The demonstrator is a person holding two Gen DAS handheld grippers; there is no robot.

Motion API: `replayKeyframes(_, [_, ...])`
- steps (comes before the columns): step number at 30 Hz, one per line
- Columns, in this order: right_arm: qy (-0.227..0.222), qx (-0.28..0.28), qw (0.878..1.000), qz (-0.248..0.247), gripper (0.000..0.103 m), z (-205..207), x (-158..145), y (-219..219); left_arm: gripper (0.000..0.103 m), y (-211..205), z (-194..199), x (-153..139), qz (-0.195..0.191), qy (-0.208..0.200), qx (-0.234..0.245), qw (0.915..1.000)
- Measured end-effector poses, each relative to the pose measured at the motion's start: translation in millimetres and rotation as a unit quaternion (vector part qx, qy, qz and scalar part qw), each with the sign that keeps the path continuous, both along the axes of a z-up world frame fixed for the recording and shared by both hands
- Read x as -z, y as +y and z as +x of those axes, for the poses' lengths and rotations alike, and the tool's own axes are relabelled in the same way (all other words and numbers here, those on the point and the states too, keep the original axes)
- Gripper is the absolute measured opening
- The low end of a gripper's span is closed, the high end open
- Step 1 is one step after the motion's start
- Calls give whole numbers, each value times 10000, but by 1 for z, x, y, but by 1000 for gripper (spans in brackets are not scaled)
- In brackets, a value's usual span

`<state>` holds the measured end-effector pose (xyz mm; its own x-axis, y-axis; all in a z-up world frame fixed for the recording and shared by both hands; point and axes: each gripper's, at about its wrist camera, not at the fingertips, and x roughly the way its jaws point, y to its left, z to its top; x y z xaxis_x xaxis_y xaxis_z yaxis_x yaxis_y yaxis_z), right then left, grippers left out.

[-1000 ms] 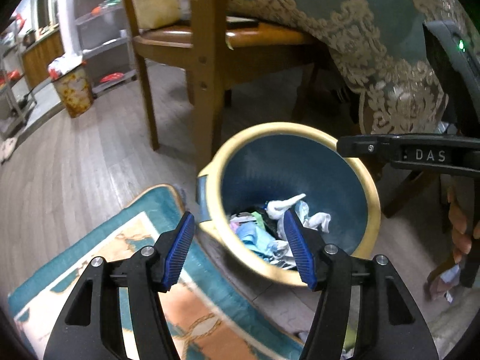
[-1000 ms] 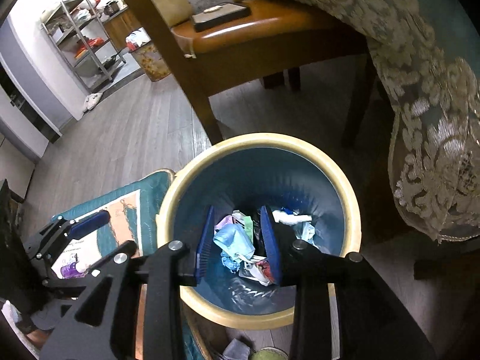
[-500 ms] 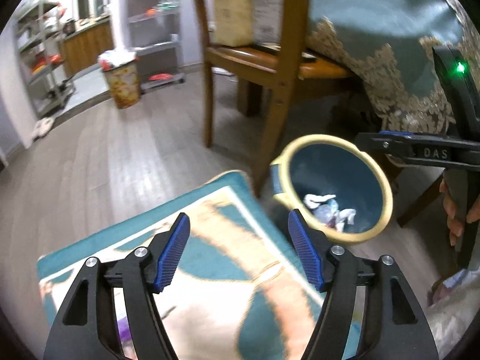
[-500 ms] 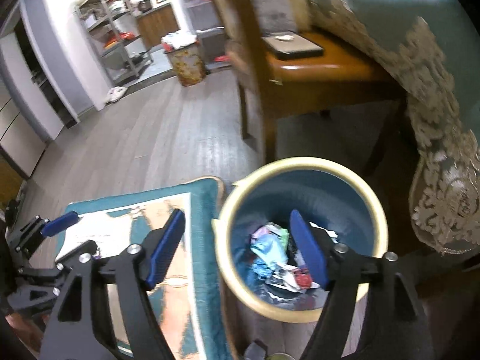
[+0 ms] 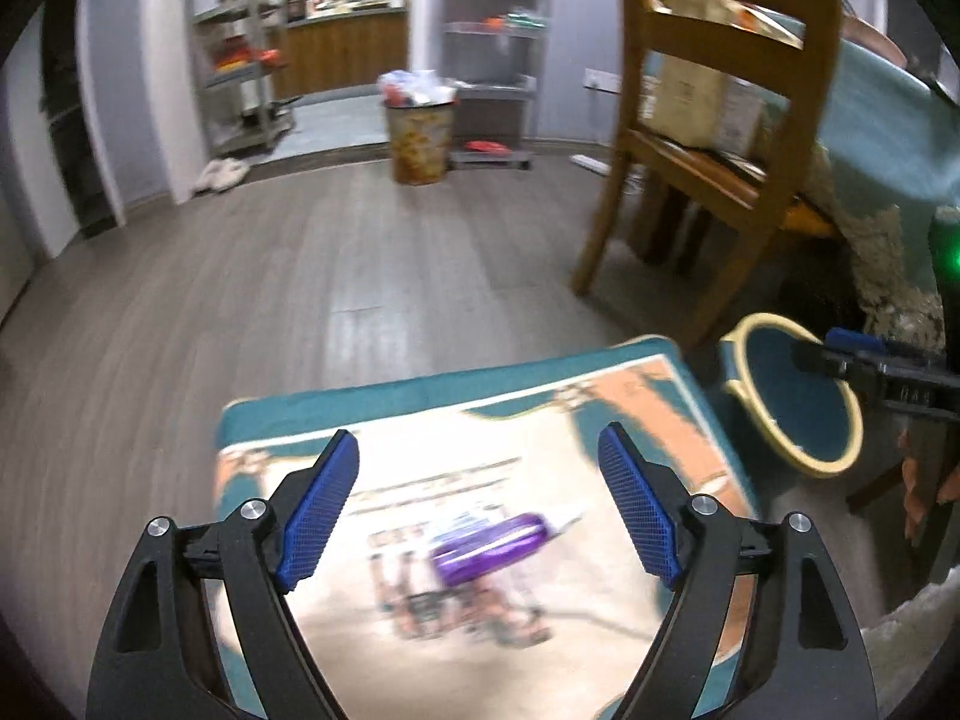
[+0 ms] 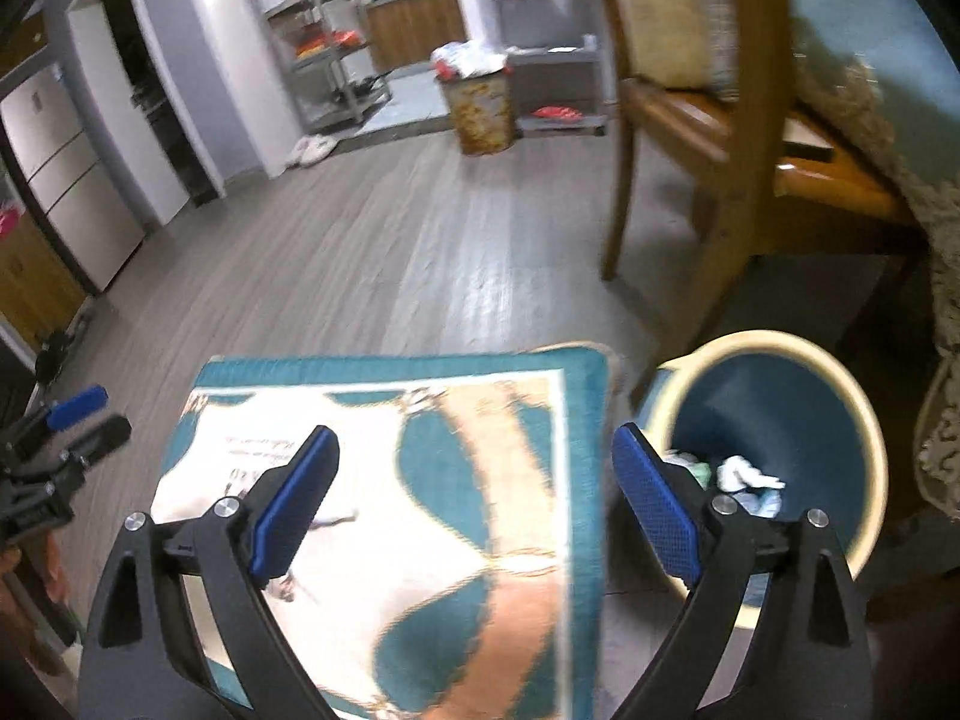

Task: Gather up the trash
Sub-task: 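Move both open tools back over the cushion toward the purple bottle, then grasp the purple spray bottle with the right gripper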

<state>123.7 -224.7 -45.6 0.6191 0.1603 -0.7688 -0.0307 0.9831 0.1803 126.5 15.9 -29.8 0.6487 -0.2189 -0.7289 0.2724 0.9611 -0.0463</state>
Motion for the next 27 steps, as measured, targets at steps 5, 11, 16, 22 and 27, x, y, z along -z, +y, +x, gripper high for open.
replayKeyframes(5, [191,-525,9983,-141,90,4,26,56,82,39,-5,6,86,56,-230,9997])
replayKeyframes(11, [285,-1428,9882,-484,85,10,53,115,82,77,-5,10,64,84,-402,9991])
replayKeyframes(16, [424,-2154,9729,-727,83,11,79,156,82,92,4,26,88,282,-446,9986])
replayKeyframes(22, [526,-2949,9485,-1029,79,12,110,189,82,96,19,44,172,514,-472,9974])
replayKeyframes(27, [421,-3524,9273,-1193,74,11,126,211,82,99,29,56,208,717,-519,9959])
